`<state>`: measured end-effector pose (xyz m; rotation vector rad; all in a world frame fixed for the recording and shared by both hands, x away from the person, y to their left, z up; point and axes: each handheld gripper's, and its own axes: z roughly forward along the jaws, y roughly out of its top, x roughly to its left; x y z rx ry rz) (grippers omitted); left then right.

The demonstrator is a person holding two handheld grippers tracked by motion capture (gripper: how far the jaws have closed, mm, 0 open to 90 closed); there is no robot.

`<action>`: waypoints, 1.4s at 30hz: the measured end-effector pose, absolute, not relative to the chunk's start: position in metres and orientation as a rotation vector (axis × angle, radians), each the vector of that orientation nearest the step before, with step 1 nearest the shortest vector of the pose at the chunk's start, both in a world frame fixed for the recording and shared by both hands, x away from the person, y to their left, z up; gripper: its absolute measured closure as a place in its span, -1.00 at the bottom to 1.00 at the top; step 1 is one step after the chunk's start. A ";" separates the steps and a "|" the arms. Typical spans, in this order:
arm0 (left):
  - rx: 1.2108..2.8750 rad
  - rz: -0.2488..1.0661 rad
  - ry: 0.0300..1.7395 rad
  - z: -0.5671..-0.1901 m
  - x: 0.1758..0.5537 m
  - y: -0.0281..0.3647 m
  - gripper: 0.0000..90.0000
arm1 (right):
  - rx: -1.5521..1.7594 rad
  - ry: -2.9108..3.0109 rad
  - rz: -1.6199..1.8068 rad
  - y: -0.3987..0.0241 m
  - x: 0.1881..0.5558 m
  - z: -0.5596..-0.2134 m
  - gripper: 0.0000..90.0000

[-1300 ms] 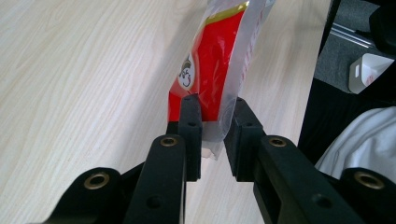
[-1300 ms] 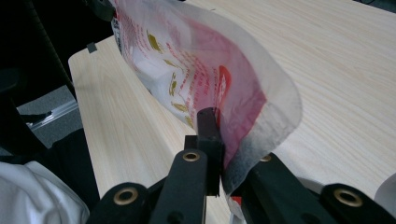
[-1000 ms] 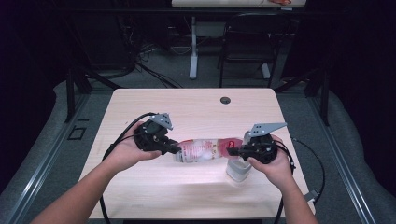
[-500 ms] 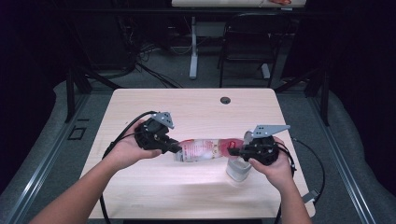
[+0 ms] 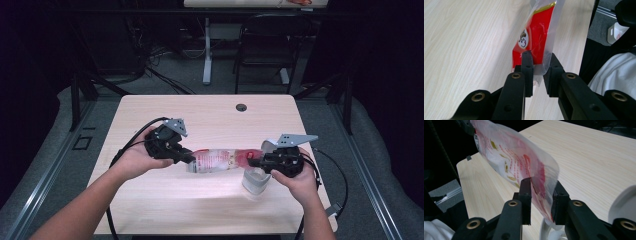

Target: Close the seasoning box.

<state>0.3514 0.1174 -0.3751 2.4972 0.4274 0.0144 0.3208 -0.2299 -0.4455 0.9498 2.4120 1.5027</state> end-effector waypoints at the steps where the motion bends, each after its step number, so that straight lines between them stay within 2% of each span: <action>1: 2.497 0.012 0.428 -0.375 0.352 0.117 0.78 | 0.956 2.404 1.511 -0.232 0.321 -0.445 0.65; 15: 2.486 -0.011 0.427 -0.372 0.353 0.116 0.80 | 0.951 2.356 1.504 -0.236 0.318 -0.446 0.92; 42: 2.534 -0.008 0.421 -0.357 0.353 0.107 0.81 | 0.970 2.353 1.503 -0.237 0.317 -0.445 0.95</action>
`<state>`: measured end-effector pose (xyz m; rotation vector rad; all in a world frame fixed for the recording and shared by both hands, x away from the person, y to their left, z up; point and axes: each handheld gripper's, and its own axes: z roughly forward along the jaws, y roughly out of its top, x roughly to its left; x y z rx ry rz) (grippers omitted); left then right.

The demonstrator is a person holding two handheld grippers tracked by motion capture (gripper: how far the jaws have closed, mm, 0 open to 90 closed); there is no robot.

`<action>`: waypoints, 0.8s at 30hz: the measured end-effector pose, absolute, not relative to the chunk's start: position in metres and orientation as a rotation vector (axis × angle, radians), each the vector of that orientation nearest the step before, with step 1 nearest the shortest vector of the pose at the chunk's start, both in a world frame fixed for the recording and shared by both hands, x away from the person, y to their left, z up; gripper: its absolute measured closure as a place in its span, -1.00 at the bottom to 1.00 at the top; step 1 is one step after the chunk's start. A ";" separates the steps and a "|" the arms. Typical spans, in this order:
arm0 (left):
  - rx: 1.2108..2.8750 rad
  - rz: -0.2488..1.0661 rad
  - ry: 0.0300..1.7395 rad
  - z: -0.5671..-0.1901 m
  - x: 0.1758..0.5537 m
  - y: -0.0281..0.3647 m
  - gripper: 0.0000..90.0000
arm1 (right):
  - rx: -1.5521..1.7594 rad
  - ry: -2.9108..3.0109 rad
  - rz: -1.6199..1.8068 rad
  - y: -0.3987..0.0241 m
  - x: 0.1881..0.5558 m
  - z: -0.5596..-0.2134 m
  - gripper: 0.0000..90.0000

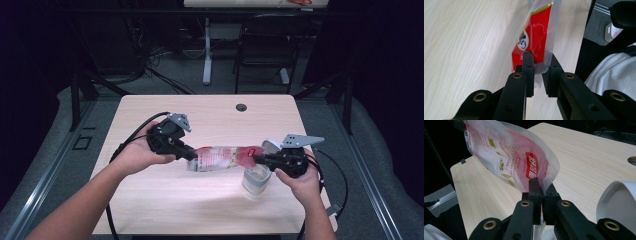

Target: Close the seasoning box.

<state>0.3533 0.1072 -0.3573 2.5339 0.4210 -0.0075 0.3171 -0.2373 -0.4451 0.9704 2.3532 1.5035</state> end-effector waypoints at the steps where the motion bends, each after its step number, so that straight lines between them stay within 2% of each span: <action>1: 2.535 -0.009 0.424 -0.357 0.353 0.107 0.82 | 0.971 2.353 1.502 -0.238 0.317 -0.445 0.95; 24: 2.614 0.010 0.397 -0.340 0.354 0.091 0.82 | 0.995 2.340 1.521 -0.242 0.317 -0.448 0.97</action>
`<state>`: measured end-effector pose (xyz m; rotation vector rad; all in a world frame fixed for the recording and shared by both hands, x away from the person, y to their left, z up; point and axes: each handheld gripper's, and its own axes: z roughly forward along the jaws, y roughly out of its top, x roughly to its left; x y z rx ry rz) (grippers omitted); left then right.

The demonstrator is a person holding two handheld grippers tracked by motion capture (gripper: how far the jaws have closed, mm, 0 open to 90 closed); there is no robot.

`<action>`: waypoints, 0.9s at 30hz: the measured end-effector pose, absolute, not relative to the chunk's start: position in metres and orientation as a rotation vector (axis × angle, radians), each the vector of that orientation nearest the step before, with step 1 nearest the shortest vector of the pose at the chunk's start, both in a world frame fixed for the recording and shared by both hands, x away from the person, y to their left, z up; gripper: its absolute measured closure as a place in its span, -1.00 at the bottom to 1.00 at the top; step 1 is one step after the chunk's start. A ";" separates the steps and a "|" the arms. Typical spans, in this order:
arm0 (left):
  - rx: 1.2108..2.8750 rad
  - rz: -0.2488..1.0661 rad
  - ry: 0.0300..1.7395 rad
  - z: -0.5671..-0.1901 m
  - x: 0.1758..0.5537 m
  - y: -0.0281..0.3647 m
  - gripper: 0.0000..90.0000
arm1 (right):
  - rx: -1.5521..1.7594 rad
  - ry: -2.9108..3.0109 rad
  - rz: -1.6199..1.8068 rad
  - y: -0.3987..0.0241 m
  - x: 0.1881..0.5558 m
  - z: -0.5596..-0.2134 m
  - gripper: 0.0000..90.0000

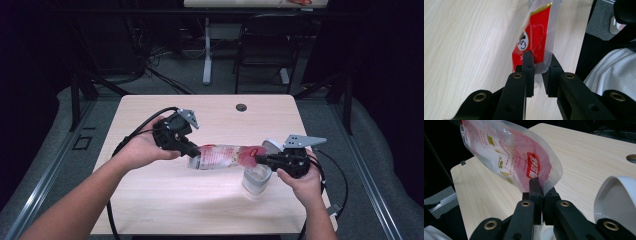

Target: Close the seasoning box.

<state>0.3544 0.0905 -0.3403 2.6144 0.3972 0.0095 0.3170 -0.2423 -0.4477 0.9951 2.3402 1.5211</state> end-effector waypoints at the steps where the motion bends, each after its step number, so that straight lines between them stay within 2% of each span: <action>1: 2.613 0.008 0.402 -0.340 0.354 0.090 0.82 | 0.995 2.342 1.517 -0.243 0.317 -0.448 0.97; 27: 2.648 0.015 0.362 -0.326 0.354 0.075 0.85 | 1.019 2.324 1.535 -0.249 0.317 -0.451 0.96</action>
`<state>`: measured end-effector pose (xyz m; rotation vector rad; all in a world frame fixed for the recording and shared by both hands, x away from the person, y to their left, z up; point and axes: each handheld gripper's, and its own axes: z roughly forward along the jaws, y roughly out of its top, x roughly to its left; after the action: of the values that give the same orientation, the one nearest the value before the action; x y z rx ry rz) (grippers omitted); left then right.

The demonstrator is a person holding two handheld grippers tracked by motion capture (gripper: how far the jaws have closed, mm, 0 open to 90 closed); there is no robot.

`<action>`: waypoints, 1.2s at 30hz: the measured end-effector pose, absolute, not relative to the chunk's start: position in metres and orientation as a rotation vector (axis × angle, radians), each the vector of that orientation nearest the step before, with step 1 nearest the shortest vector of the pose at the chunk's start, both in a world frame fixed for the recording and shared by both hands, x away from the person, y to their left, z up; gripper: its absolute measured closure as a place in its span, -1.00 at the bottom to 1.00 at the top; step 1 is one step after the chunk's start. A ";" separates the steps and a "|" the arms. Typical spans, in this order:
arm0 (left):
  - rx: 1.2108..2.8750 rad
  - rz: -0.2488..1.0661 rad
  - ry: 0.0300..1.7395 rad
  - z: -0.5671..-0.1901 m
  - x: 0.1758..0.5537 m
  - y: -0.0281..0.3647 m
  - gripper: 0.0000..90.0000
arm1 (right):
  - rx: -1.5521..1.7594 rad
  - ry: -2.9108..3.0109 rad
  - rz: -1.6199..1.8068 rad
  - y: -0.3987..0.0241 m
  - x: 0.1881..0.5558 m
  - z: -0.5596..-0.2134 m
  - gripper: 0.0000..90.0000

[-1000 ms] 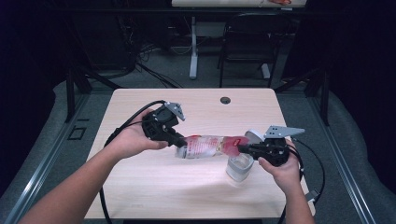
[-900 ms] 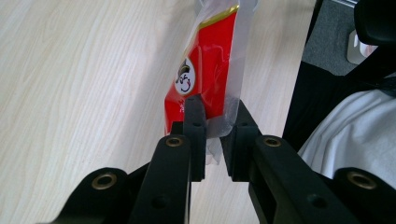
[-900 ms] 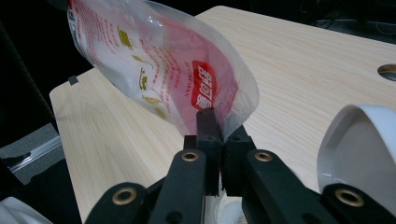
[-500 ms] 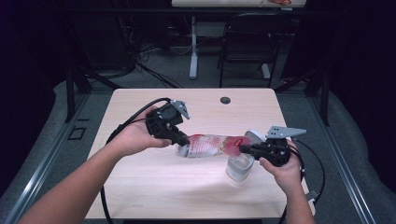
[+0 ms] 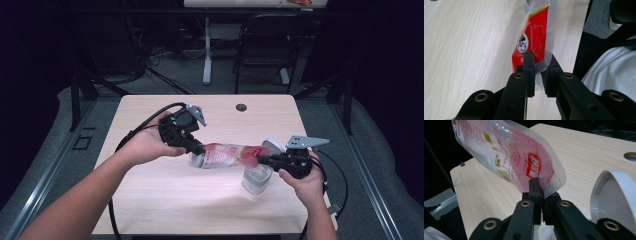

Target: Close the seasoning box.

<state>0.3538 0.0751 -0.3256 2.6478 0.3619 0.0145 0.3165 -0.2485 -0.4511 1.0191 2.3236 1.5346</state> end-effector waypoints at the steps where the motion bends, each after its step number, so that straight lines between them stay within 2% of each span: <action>1: 2.647 0.011 0.365 -0.325 0.354 0.075 0.85 | 1.021 2.322 1.536 -0.249 0.317 -0.451 0.95; 36: 2.642 -0.001 0.333 -0.319 0.357 0.063 0.84 | 1.049 2.303 1.508 -0.257 0.313 -0.451 0.92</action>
<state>0.3569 0.0631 -0.3191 2.6420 0.3329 -0.0005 0.3131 -0.2566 -0.4506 1.0488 2.3034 1.5081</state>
